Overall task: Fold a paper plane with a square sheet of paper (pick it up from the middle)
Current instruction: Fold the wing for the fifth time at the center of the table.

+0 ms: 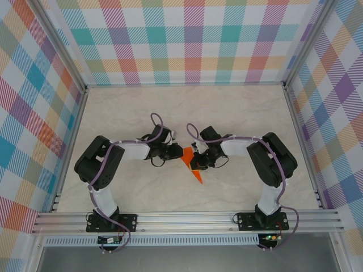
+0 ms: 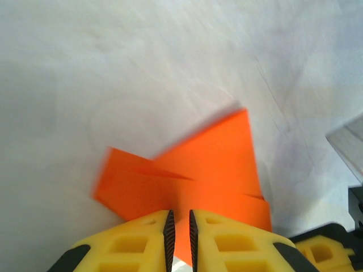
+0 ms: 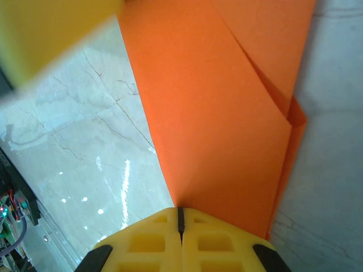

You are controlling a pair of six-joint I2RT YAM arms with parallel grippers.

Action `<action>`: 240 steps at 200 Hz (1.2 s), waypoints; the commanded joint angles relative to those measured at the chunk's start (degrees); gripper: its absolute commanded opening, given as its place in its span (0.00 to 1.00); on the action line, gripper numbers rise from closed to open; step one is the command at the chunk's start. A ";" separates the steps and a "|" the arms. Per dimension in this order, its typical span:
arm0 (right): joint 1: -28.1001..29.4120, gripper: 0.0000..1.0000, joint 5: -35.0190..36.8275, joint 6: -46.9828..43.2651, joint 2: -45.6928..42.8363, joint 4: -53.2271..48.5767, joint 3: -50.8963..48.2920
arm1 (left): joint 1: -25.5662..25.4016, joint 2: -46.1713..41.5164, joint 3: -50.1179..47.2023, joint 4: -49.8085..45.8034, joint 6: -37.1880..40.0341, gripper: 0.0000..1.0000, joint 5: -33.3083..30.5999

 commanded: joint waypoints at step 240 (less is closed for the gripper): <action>0.09 0.03 -1.90 1.82 0.30 1.49 0.28 | -3.11 1.90 -3.03 4.78 -8.89 0.07 -0.26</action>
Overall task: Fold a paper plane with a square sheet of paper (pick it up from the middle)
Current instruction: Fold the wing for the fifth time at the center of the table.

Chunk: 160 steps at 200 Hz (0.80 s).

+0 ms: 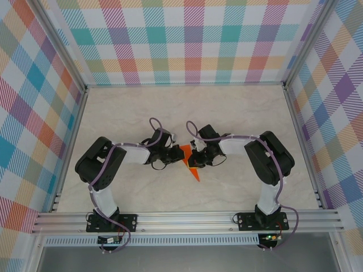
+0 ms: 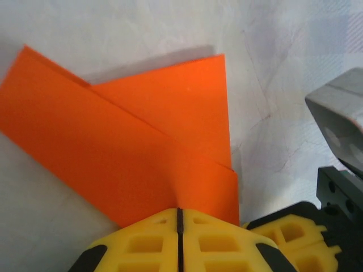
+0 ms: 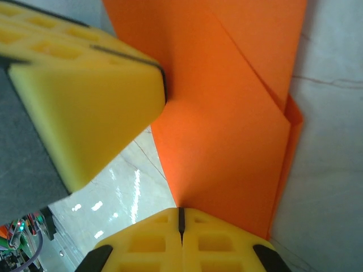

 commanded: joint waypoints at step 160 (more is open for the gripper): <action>0.20 0.05 -1.44 -5.83 -13.29 -11.06 -13.11 | -0.01 2.58 4.88 -14.68 0.73 0.06 -8.88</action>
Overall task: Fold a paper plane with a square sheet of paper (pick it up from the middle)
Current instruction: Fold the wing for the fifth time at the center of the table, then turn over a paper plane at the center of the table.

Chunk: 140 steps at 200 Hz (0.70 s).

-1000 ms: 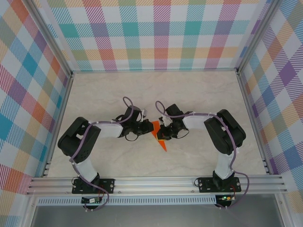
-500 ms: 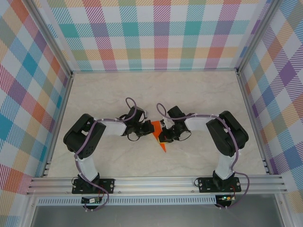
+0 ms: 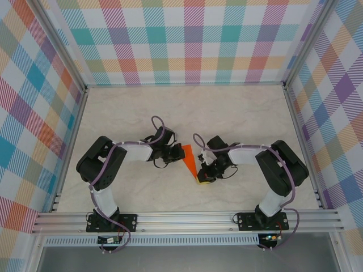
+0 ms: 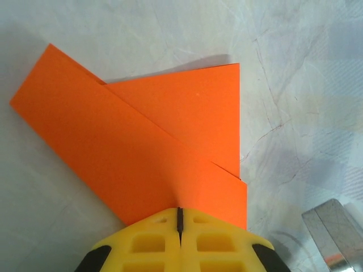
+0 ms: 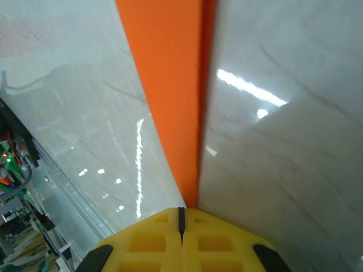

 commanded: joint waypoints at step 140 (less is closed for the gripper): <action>-3.62 0.78 35.86 14.12 -8.60 2.67 4.79 | -10.39 -5.65 18.09 -35.93 -6.62 0.62 -22.86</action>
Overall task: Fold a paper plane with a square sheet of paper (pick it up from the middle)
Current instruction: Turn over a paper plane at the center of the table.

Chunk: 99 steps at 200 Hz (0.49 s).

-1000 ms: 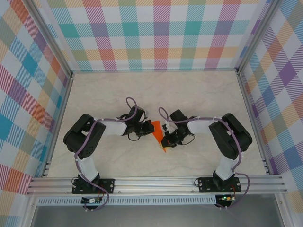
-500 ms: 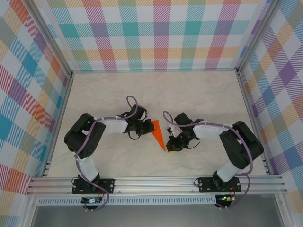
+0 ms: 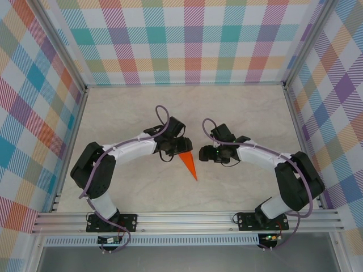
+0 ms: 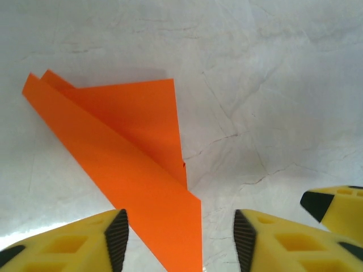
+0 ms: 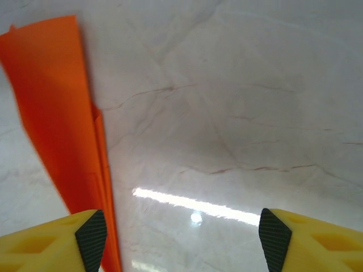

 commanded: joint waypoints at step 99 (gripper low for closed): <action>-2.63 0.83 4.65 4.67 0.07 1.45 -1.43 | -5.78 11.78 13.96 -20.74 -11.36 0.62 -8.69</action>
